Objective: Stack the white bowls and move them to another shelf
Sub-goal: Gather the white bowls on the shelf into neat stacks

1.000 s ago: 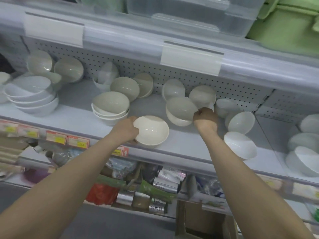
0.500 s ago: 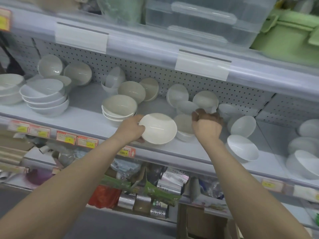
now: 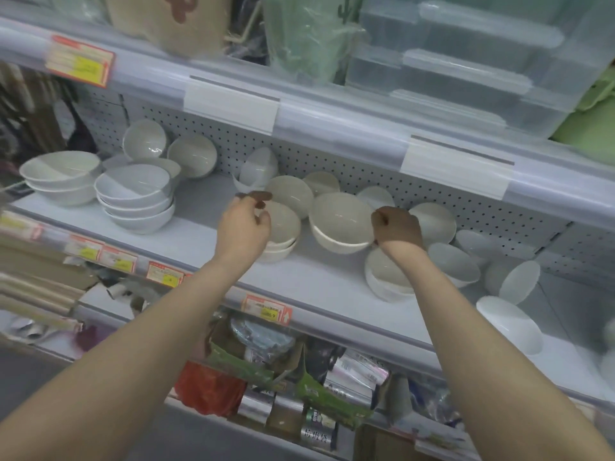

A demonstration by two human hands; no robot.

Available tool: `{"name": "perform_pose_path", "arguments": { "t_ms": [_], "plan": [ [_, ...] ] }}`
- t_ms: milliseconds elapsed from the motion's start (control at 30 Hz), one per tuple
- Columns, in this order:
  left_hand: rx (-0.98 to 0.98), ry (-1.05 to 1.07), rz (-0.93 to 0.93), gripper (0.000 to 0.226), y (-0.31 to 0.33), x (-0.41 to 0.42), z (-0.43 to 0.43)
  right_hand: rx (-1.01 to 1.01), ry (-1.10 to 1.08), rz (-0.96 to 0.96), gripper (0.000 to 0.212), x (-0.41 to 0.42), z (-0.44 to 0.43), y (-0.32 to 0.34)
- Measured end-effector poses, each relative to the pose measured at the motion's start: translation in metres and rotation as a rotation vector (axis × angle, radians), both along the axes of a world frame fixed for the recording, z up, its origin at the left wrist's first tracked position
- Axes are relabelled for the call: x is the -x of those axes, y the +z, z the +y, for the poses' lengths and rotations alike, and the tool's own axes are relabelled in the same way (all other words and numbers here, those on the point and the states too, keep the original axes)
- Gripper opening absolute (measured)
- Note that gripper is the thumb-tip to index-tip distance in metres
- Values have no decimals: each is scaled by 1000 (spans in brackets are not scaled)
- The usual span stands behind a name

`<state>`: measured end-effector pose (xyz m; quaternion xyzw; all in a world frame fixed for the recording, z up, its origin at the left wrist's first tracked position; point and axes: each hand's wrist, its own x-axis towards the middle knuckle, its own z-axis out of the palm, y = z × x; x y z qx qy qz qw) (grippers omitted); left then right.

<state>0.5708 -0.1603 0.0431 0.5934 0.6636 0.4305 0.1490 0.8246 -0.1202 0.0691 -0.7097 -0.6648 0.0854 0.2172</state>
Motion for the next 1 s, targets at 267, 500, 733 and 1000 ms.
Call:
{"name": "perform_pose_path", "arguments": {
  "t_ms": [267, 500, 733, 1000],
  "plan": [
    [370, -96, -75, 94, -42, 43, 13, -94, 70, 163, 33, 49, 31, 13],
    [295, -215, -339, 105, -60, 40, 15, -11, 162, 19, 27, 108, 45, -3],
    [220, -163, -390, 92, -67, 32, 18, 16, 164, -68, 22, 123, 47, -38],
    [223, -149, -347, 97, -71, 32, 20, 47, 118, 45, 26, 123, 46, -46]
  ]
}}
